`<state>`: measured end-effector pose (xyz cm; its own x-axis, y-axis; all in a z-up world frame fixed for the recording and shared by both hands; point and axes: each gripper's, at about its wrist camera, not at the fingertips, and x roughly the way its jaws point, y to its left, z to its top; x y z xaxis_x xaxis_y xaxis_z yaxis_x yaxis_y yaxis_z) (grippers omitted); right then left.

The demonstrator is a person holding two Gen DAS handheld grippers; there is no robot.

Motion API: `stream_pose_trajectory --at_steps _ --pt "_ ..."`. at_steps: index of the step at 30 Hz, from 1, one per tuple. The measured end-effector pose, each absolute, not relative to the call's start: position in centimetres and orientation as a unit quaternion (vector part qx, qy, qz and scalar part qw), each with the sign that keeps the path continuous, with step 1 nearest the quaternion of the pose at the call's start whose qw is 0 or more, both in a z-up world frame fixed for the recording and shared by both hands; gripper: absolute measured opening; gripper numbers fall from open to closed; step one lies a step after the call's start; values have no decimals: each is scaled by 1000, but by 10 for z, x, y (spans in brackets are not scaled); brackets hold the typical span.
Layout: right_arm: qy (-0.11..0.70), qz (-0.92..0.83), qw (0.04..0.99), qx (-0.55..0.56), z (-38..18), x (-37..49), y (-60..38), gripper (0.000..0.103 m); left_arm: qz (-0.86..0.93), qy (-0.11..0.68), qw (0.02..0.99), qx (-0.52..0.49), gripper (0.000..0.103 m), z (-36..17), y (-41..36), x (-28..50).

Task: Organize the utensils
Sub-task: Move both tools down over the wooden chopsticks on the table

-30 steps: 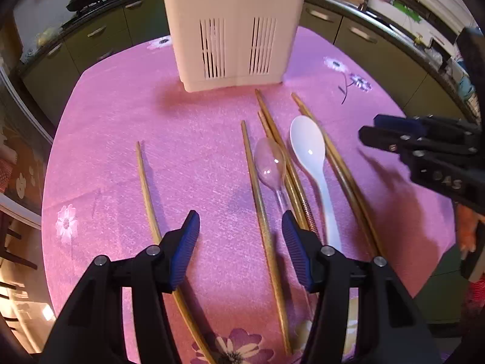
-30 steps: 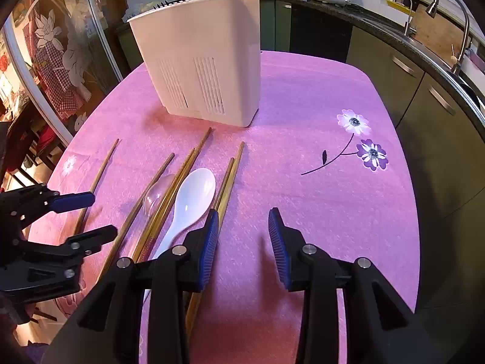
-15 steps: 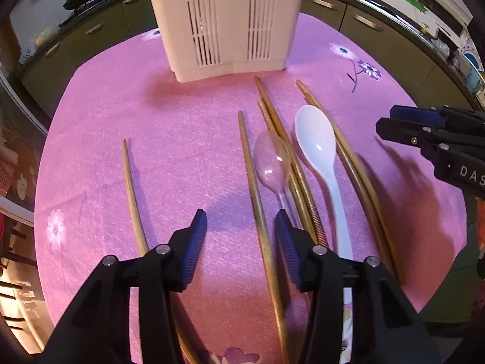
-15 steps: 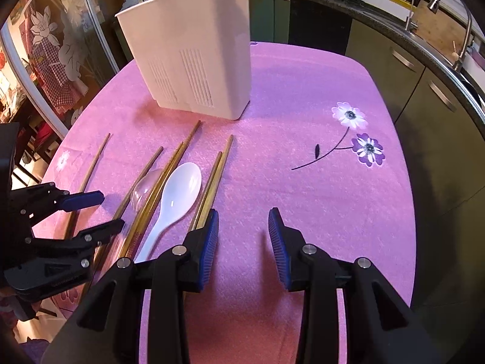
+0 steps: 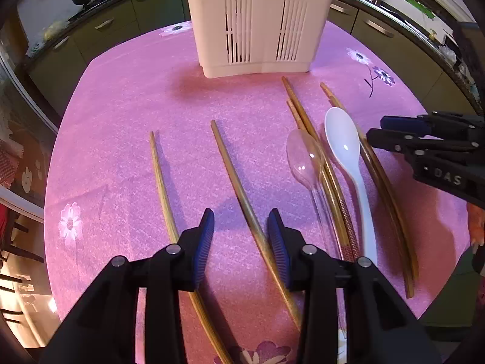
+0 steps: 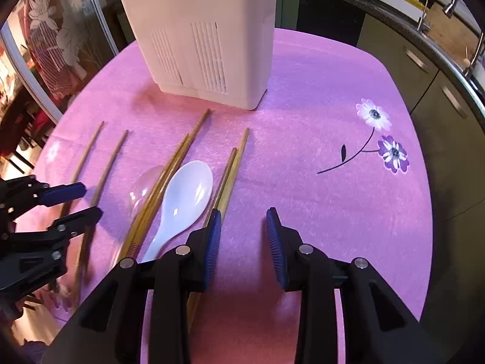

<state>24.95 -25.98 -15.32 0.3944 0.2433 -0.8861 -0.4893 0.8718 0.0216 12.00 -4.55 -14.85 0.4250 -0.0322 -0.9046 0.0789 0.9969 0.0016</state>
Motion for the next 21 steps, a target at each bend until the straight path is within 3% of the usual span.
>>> stream_pose_trajectory --at_steps 9,12,16,21 --pt "514 217 818 -140 -154 257 -242 28 -34 536 843 19 36 -149 -44 124" --pt "521 211 814 -148 -152 259 -242 18 -38 538 842 21 36 -148 -45 125" --pt "537 211 804 -143 -152 267 -243 12 -42 545 837 12 36 -148 -44 130" --pt "552 228 789 -144 -150 277 -229 12 -42 553 832 8 41 -148 -47 137"
